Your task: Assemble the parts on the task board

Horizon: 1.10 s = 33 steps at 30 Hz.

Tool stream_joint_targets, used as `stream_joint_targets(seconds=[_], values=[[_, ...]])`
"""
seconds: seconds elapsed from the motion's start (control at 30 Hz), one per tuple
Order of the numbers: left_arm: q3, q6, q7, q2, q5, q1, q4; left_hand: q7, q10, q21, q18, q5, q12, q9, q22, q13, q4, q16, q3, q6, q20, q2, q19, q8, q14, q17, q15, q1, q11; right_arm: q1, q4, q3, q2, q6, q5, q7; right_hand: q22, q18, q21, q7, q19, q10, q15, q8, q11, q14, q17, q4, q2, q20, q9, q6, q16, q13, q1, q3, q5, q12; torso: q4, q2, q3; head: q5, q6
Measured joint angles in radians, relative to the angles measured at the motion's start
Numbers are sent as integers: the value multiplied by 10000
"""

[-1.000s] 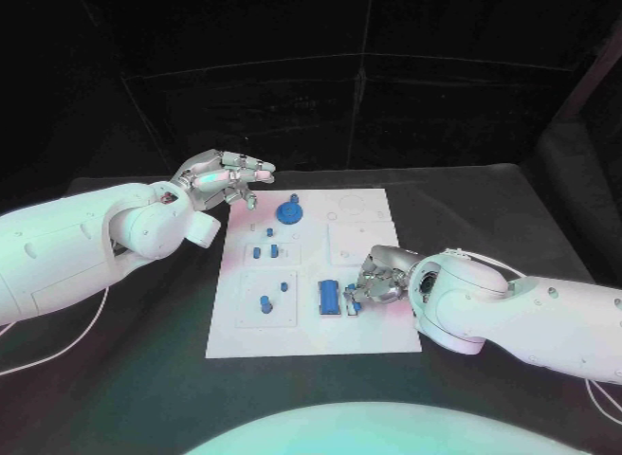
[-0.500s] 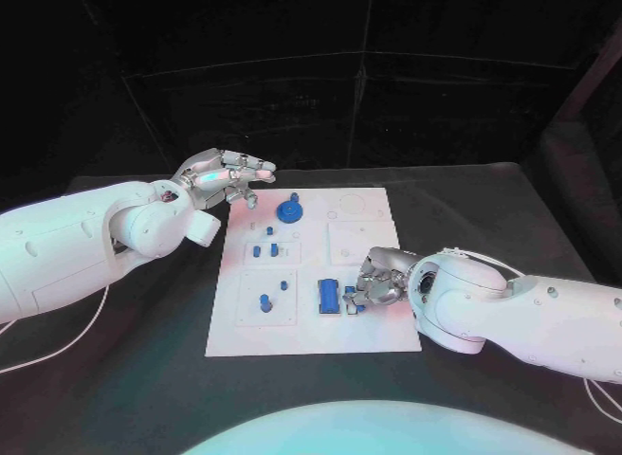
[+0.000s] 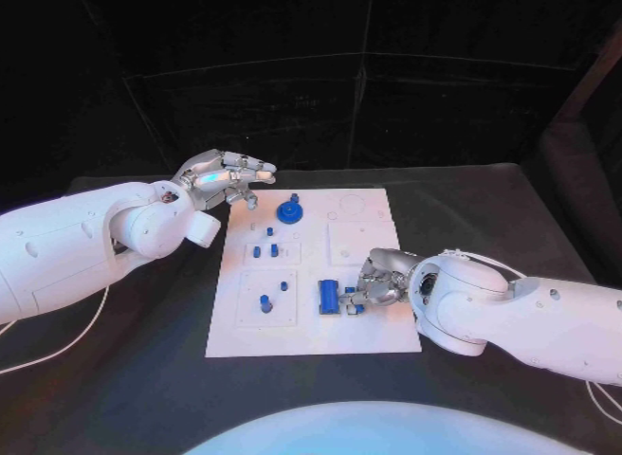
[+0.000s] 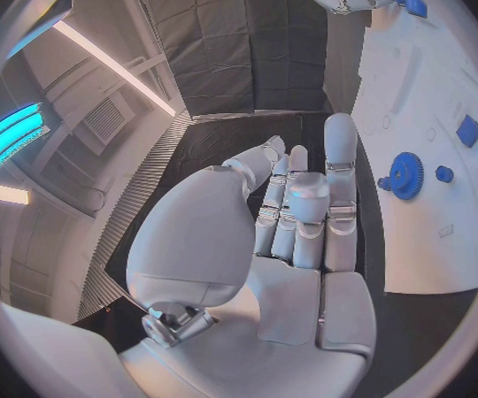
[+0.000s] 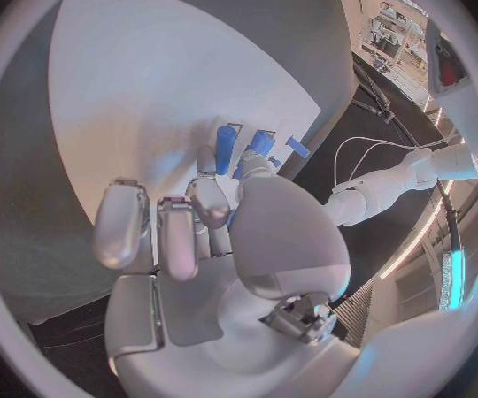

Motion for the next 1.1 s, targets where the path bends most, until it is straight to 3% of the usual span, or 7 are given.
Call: stream_joint_targets(seconds=[0.33,0.67,0.83,1.1], values=[[0,8,-24,-5,-5,0,-1,0,0,0,0,0,0,1,0,1,0,0,0,0,0,0,0,0,0,0,0,0,0,0,107,0,-76,-100,-39,8,12,0,0,0,0,36,0,0,36,0,0,14,73,0,102,0,0,58,-431,-396,-862,38,1,0,5,-11,-1],[0,23,-48,-7,-29,0,-2,0,0,-38,0,0,0,2,1,2,0,0,0,0,0,0,0,0,0,1,0,0,0,-1,364,2,-269,-156,-44,36,33,0,0,-2,0,35,0,0,36,0,0,15,169,0,148,2,0,80,-540,-396,-898,37,1,-3,6,-4,-12],[0,35,-58,1,-65,0,-11,0,0,-38,1,0,0,2,1,2,0,0,0,0,0,0,0,0,0,1,0,0,0,-1,386,2,-367,-155,-37,57,32,-1,0,-36,0,35,0,0,36,0,0,-28,367,0,189,36,0,80,-240,-438,-667,37,-3,-13,6,-45,10],[0,45,-69,6,-102,0,-18,0,0,-38,0,0,0,2,1,3,0,0,0,0,0,0,0,0,0,1,0,0,0,-1,377,2,-469,-25,-67,105,55,0,-1,-36,0,35,1,0,36,0,0,-624,102,1,247,36,0,92,899,-419,-681,37,-3,-15,0,-62,47]])
